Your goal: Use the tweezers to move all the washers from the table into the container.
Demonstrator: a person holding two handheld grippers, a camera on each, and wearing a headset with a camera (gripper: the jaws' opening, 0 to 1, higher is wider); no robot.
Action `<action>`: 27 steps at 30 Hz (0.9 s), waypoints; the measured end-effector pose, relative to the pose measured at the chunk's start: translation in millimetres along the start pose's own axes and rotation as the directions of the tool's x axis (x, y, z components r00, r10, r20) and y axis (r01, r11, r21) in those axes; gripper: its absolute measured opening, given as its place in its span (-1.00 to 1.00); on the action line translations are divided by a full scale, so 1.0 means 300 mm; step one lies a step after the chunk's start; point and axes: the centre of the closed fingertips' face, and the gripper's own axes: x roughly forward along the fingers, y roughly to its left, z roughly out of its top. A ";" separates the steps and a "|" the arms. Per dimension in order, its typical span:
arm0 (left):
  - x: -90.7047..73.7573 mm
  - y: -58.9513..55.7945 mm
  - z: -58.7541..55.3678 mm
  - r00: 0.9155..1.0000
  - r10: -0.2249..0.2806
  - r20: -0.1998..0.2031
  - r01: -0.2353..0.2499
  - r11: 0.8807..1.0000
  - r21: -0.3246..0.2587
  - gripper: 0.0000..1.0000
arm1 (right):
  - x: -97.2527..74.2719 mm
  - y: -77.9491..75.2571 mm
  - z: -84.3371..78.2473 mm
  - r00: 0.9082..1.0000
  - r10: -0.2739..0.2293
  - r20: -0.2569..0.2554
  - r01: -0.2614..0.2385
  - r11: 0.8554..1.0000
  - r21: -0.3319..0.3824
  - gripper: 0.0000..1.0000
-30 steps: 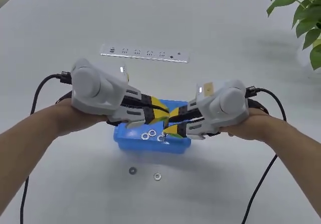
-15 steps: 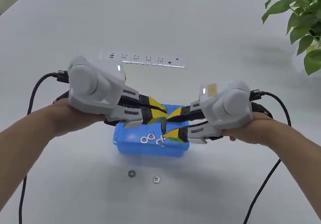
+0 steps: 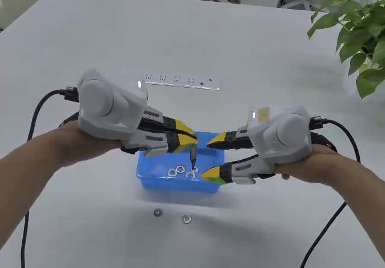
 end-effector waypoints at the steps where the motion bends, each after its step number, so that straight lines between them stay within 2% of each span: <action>1: -0.004 -0.002 0.003 1.000 0.002 -0.001 -0.002 1.000 0.001 -0.90 | -0.006 0.003 -0.002 1.000 -0.004 -0.002 0.004 1.000 0.006 -0.14; 11: -0.031 -0.023 0.028 1.000 0.013 0.000 -0.013 1.000 0.011 -0.90 | -0.054 0.035 -0.025 0.999 -0.040 -0.017 0.041 0.998 0.048 0.13; 27: -0.081 -0.054 0.065 1.000 0.027 0.010 -0.027 1.000 0.009 -0.90 | -0.110 0.055 -0.056 0.994 -0.105 -0.019 0.106 0.988 0.115 0.62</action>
